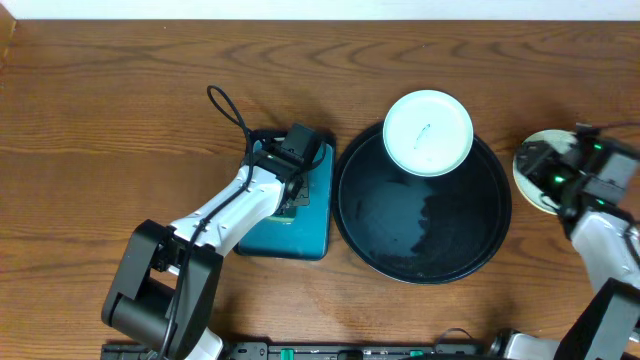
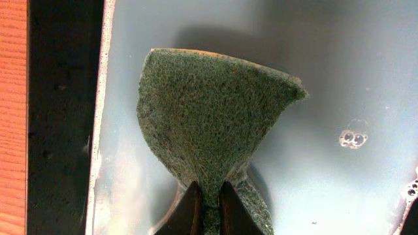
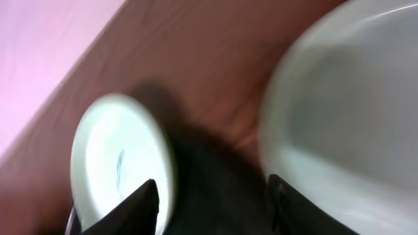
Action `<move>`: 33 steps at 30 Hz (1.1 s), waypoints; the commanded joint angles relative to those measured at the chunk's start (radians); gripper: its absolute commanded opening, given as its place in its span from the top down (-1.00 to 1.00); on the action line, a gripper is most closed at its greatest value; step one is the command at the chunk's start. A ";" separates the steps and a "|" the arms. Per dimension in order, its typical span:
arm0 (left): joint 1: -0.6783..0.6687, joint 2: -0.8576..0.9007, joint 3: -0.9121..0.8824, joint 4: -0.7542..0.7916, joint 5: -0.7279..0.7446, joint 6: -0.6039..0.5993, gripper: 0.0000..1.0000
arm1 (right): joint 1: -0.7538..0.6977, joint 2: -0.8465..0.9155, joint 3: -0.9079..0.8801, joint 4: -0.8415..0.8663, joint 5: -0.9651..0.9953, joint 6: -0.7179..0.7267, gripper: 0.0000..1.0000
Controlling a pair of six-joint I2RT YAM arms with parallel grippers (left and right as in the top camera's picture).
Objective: Clean dirty plates on tray and stack at the side
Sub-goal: 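Lower the white plate onto the yellow plate and release it, then grip the remaining white plate's edge and drag it to the tray center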
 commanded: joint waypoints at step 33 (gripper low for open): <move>0.005 0.003 -0.006 -0.003 -0.002 0.006 0.85 | 0.296 0.327 0.100 -0.004 0.169 -0.023 0.73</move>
